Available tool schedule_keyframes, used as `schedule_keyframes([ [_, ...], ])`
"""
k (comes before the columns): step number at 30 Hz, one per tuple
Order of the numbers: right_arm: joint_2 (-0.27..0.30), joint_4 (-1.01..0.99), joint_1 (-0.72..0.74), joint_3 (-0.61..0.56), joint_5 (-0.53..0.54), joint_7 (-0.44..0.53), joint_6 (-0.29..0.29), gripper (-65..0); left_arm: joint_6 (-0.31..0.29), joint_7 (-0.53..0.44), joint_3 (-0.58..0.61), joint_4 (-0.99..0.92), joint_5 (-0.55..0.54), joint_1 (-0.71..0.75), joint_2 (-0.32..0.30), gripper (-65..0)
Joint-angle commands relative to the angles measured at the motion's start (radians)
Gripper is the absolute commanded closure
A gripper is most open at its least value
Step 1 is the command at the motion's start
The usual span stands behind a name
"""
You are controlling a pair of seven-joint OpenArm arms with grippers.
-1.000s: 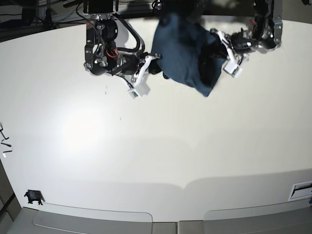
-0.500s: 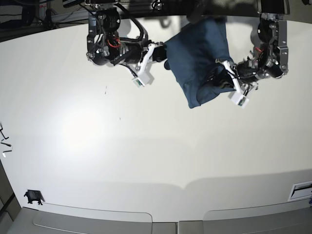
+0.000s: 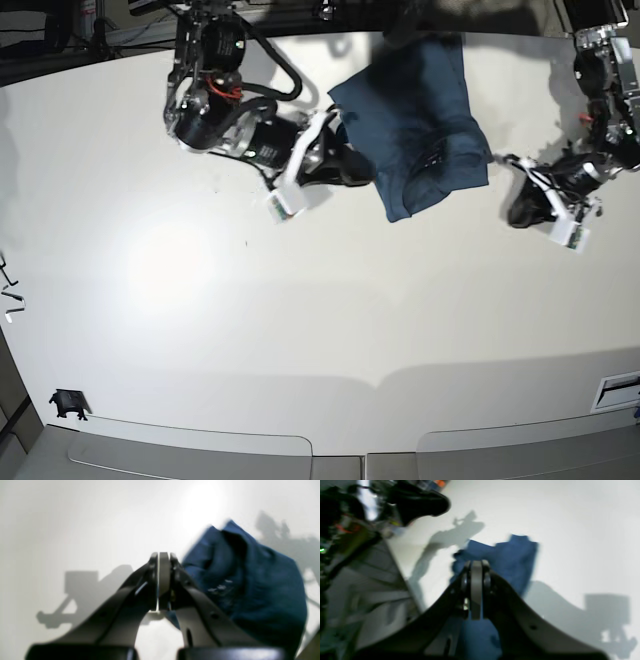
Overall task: Fold the T-shirt properly
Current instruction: 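Release the left gripper and lower the bundle with the right gripper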
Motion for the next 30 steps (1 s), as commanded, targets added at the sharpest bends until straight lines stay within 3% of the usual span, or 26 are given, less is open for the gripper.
schedule_keyframes([
  [1, -0.021, 0.017, 0.008, -0.025, 0.030, 0.015, 0.009, 0.0, -0.006, -0.034, -0.037, 0.017, -0.018, -0.013, -0.015, 0.0],
  [6, -0.062, 0.017, 0.008, -0.191, -0.003, 0.028, 0.009, 0.0, -0.006, -0.054, -0.145, 0.017, -0.018, 0.022, -0.020, 0.0],
  [13, -0.062, -0.041, 0.009, -0.414, -0.416, 0.275, -0.001, 0.0, -0.006, -0.078, -0.163, 0.017, -0.018, 0.101, -0.019, 0.0],
  [16, -0.062, -0.105, 0.010, -0.460, -0.570, 0.346, -0.108, 0.0, -0.006, -0.077, -0.163, 0.017, -0.017, 0.117, -0.019, 0.0],
  [21, -0.062, -0.285, 0.044, -0.471, -0.736, 0.397, -0.227, 0.0, -0.006, -0.081, -0.163, 0.017, -0.018, 0.119, -0.019, 0.0],
  [26, -0.062, -0.489, 0.113, -0.469, -0.830, 0.398, -0.264, 0.0, -0.006, -0.077, -0.163, 0.017, -0.017, 0.119, -0.019, 0.0],
  [30, -0.040, -0.523, 0.138, -0.465, -0.866, 0.386, -0.337, 0.0, -0.006, -0.077, -0.163, 0.017, -0.017, 0.125, -0.020, 0.0],
])
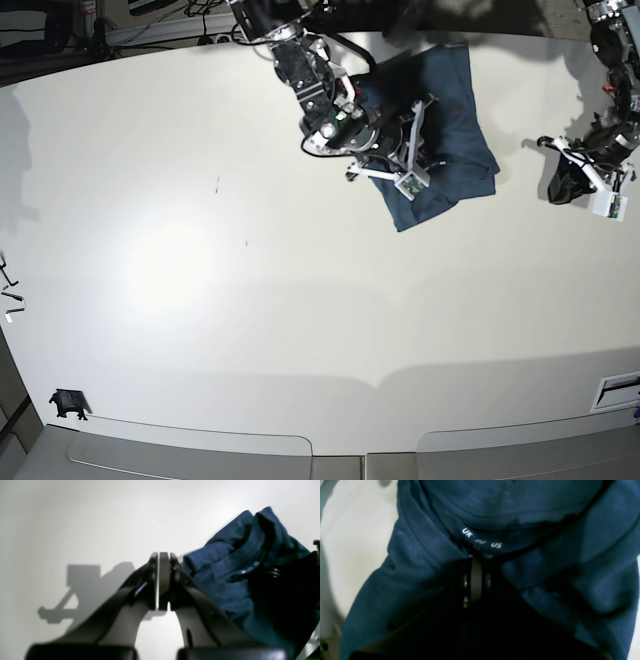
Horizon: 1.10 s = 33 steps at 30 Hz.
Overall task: Fold the T-shirt properly
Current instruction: 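Release the left gripper and lower the bundle with the right gripper, then drag the folded shirt across the table with the right gripper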
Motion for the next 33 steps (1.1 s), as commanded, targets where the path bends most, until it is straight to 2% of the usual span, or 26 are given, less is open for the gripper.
schedule_keyframes([
  [1, 0.017, -0.005, 0.011, 0.011, -0.066, -0.053, -0.037, 0.0, -0.007, -0.024, -0.006, 0.017, -0.018, 0.002, -0.018, 0.0],
  [4, 0.059, -0.005, 0.016, 0.064, -0.095, -0.061, -0.067, 0.0, -0.007, -0.025, -0.006, 0.017, -0.018, 0.015, -0.017, 0.0],
  [11, 0.157, -0.005, 0.016, 0.296, -0.043, -0.064, -0.057, 0.0, -0.007, -0.033, -0.006, 0.017, -0.018, 0.017, -0.017, 0.0],
  [15, 0.221, -0.005, 0.012, 0.416, 0.013, -0.106, 0.015, 0.0, -0.007, -0.032, -0.006, 0.017, -0.018, 0.017, -0.017, 0.0],
  [18, 0.281, -0.005, -0.003, 0.484, 0.068, -0.119, 0.091, 0.0, -0.007, -0.033, -0.006, 0.017, -0.018, 0.017, -0.017, 0.0],
  [22, 0.380, -0.005, -0.048, 0.521, 0.153, -0.127, 0.204, 0.0, -0.007, -0.032, -0.006, 0.017, -0.018, 0.017, -0.017, 0.0],
  [25, 0.461, -0.005, -0.092, 0.521, 0.185, -0.128, 0.257, 0.0, -0.007, -0.032, -0.006, 0.017, -0.018, 0.017, -0.017, 0.0],
  [28, 0.541, -0.005, -0.134, 0.521, 0.203, -0.127, 0.285, 0.0, -0.007, -0.032, -0.006, 0.017, -0.018, 0.017, -0.017, 0.0],
  [33, 0.665, -0.005, -0.181, 0.521, 0.202, -0.128, 0.286, 0.0, -0.007, -0.032, -0.006, 0.017, -0.018, 0.017, -0.017, 0.0],
])
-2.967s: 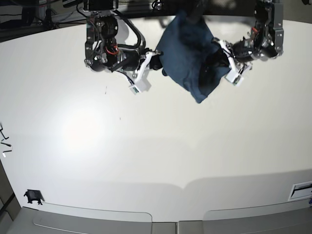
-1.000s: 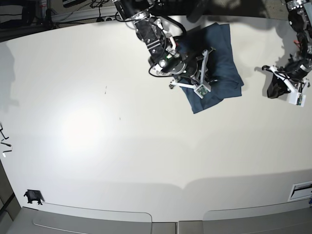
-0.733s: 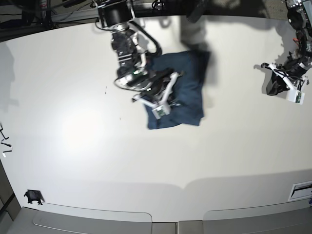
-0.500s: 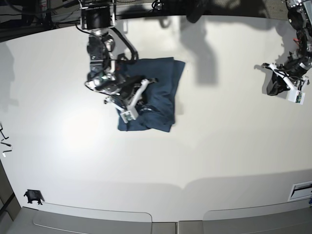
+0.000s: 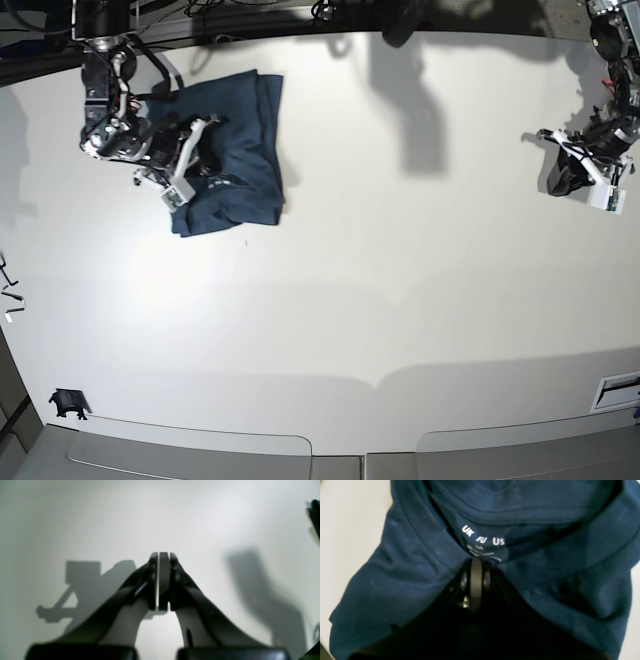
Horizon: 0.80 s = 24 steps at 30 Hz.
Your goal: Fold the T-shirt properly
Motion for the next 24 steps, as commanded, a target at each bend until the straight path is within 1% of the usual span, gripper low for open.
schedule_keyframes([
  [1, 0.044, -0.019, -0.032, 0.002, -0.159, -0.160, -0.038, 0.0, -0.006, -0.031, -0.006, 0.017, -0.017, -0.010, -0.017, 0.0],
  [8, 0.191, -0.019, -0.040, 0.002, -0.159, -0.160, -0.037, 0.0, -0.007, -0.030, -0.006, 0.017, -0.017, -0.010, -0.018, 0.0],
  [12, 0.252, -0.019, -0.040, 0.003, -0.154, -0.172, -0.042, 0.0, -0.006, -0.031, -0.006, 0.017, -0.017, -0.010, -0.018, 0.0],
  [15, 0.265, -0.019, -0.040, 0.003, -0.101, -0.175, -0.071, 0.0, -0.006, -0.031, -0.006, 0.017, -0.017, -0.010, -0.017, 0.0],
  [20, 0.265, -0.019, -0.034, 0.003, -0.002, -0.177, -0.078, 0.0, -0.006, -0.031, -0.006, 0.017, -0.017, -0.010, -0.017, 0.0],
  [24, 0.266, -0.003, 0.012, 0.025, 0.053, -0.207, -0.077, 0.0, -0.006, -0.031, -0.006, 0.017, -0.017, -0.010, -0.018, 0.0],
])
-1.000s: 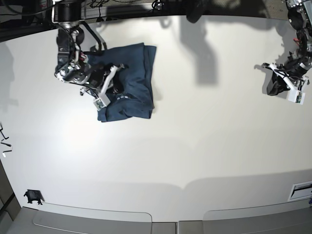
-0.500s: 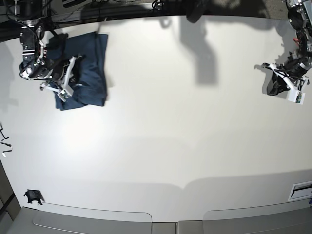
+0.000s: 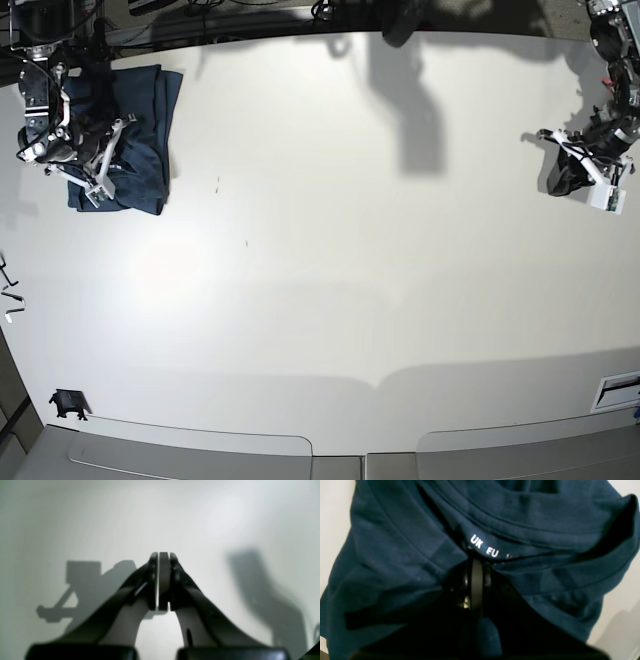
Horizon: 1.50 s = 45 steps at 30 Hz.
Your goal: Fold the T-shirt properly
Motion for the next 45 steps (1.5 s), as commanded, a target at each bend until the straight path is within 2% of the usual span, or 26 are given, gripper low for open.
schedule_keyframes([
  [1, 0.013, 0.014, 0.017, 0.022, 0.040, -0.016, 0.010, 0.0, -0.006, -0.031, -0.006, 0.017, -0.017, -0.010, -0.017, 0.0],
  [8, 0.013, 0.076, 0.159, 0.200, 0.309, -0.047, 0.015, 0.0, -0.007, -0.030, -0.006, 0.017, -0.017, -0.010, -0.017, 0.0],
  [13, 0.009, 0.150, 0.223, 0.321, 0.476, -0.099, 0.076, 0.0, -0.006, -0.030, -0.006, 0.017, -0.017, -0.010, -0.017, 0.0],
  [16, -0.015, 0.235, 0.227, 0.393, 0.633, -0.166, 0.089, 0.0, -0.006, -0.030, -0.006, 0.017, -0.017, -0.010, -0.017, 0.0],
  [21, -0.078, 0.349, 0.207, 0.456, 0.930, -0.346, 0.089, 0.0, -0.006, -0.002, -0.006, 0.018, -0.018, -0.006, -0.017, 0.0],
  [25, -0.135, 0.411, 0.122, 0.457, 1.071, -0.431, 0.089, 0.0, -0.019, 0.011, -0.007, 0.042, -0.058, 0.043, -0.017, 0.0],
  [30, -0.243, 0.497, -0.018, 0.457, 1.118, -0.439, 0.089, 0.0, -0.095, 0.070, -0.007, 0.204, -0.151, 0.167, -0.017, 0.0],
  [35, -0.349, 0.599, -0.169, 0.457, 1.118, -0.439, 0.089, 0.0, -0.097, 0.116, -0.007, 0.427, -0.148, 0.350, -0.017, 0.0],
  [39, -0.365, 0.669, -0.272, 0.458, 1.118, -0.439, 0.089, 0.0, -0.097, 0.179, -0.007, 0.534, -0.148, 0.502, -0.017, 0.0],
  [45, -0.361, 0.686, -0.435, 0.460, 1.118, -0.439, 0.089, 0.0, -0.098, 0.203, -0.007, 0.502, -0.121, 0.692, -0.017, 0.0],
])
